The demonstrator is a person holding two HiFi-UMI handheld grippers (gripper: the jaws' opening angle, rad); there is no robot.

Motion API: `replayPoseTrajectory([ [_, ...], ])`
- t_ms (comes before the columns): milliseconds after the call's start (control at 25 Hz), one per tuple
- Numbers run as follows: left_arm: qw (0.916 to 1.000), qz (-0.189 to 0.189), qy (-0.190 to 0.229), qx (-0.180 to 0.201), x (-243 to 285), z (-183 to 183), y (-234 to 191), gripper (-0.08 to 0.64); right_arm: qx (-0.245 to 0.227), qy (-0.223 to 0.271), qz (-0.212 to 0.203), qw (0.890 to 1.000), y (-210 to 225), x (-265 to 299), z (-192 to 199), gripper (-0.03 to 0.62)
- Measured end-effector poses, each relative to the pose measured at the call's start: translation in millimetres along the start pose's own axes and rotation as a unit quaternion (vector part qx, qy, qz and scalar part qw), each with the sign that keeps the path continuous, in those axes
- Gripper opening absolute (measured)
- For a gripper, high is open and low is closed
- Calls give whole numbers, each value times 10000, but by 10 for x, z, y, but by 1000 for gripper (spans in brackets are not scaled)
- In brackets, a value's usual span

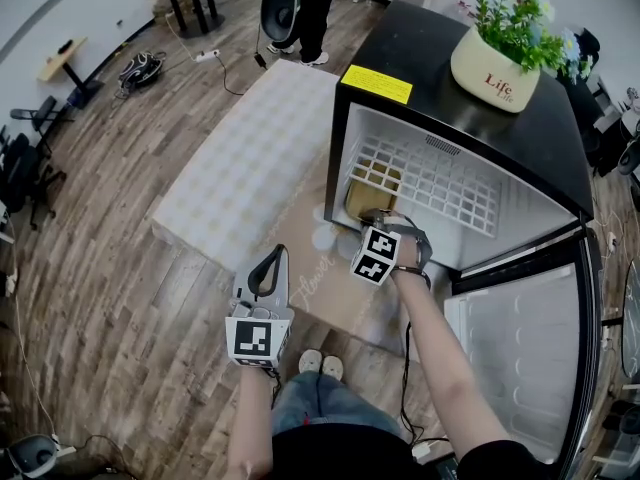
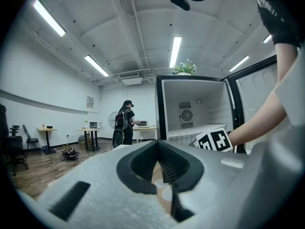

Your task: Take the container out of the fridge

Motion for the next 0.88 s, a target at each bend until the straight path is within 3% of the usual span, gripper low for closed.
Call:
replayPoseTrajectory([
  [440, 9997, 222, 97, -26, -68, -83, 161, 6, 897, 707, 213, 9932, -135, -585, -148, 29],
  [760, 9987, 444, 250, -21, -143, -186, 310, 6, 1745, 1319, 429, 9748, -379, -1191, -230, 28],
  [880, 9980, 549, 302, 3, -160, -243, 383, 6, 2106, 1596, 542, 9629, -438, -1439, -239, 28],
])
Point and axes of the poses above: the fingertips, and each gripper's own axes: x forward along the fingers, y to its right, z out of its underside, the point moved 2 cm from there along -x, backward along the fingers, and after that the axes turned 6 degrees about -x, right-handed, at the moved point
